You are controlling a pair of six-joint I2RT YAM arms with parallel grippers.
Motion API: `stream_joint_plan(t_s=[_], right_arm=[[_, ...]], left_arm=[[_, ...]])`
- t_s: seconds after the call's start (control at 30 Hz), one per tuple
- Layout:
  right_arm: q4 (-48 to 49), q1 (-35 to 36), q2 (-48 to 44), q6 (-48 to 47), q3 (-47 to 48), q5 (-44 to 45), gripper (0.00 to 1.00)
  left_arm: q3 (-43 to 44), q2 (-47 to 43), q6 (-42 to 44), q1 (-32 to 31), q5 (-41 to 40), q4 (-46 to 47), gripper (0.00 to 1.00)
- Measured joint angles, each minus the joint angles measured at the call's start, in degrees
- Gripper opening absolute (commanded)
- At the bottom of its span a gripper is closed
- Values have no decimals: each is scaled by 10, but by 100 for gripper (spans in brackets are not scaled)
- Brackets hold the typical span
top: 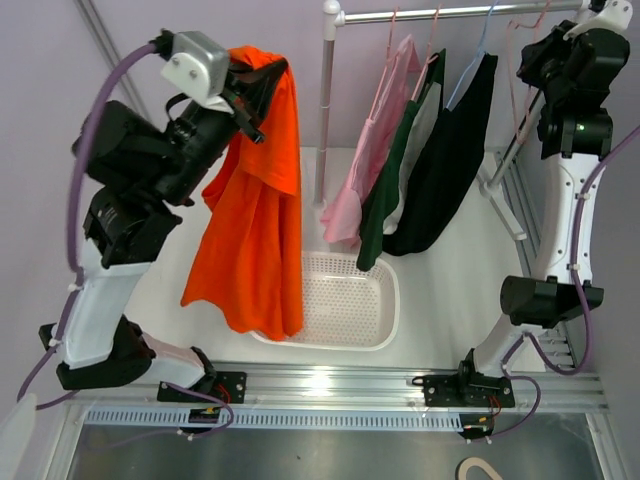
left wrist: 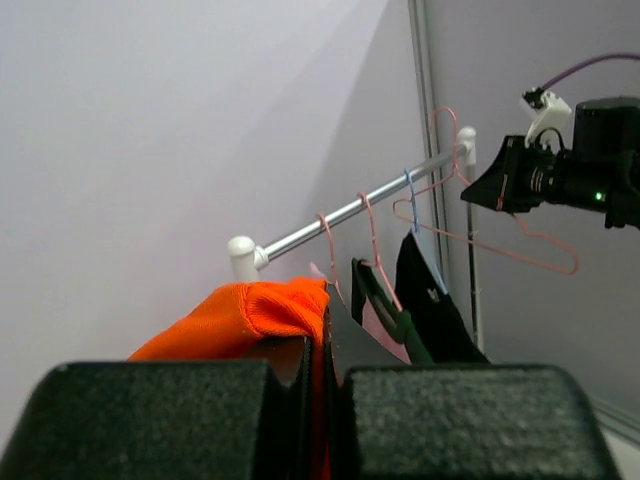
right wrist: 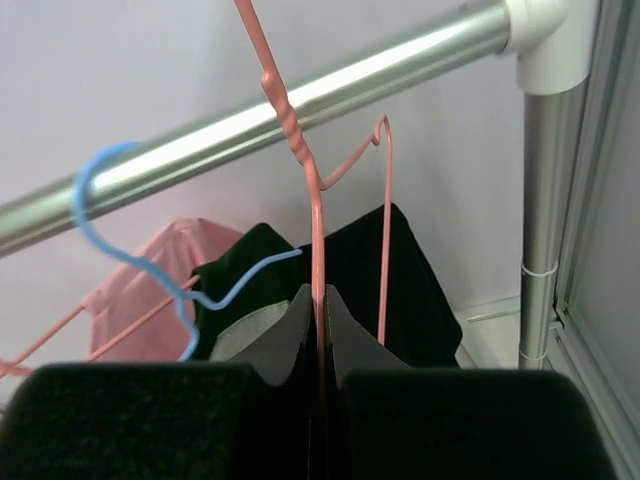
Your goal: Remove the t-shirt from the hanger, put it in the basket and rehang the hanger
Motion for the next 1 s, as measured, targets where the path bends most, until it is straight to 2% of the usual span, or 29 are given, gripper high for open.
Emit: stream_joint_plan(t_s=[0.4, 0.57, 0.73, 0.8, 0.83, 0.87, 1.0], right_arm=[[8, -6, 92, 23, 11, -36, 0], [41, -6, 73, 28, -54, -39, 0], [70, -7, 37, 28, -118, -33, 0], [77, -7, 19, 28, -142, -30, 21], [80, -7, 12, 29, -151, -29, 40], [79, -7, 6, 32, -160, -29, 45], [78, -7, -7, 27, -195, -25, 47]], left_arm=[[-17, 41, -14, 38, 18, -33, 1], [-36, 29, -24, 39, 18, -29, 1], [-108, -13, -41, 39, 20, -23, 1], [-135, -32, -51, 39, 23, -24, 1], [-146, -38, -58, 39, 25, -18, 1], [-168, -52, -63, 39, 28, -16, 1], [-269, -110, -90, 39, 46, 16, 1]])
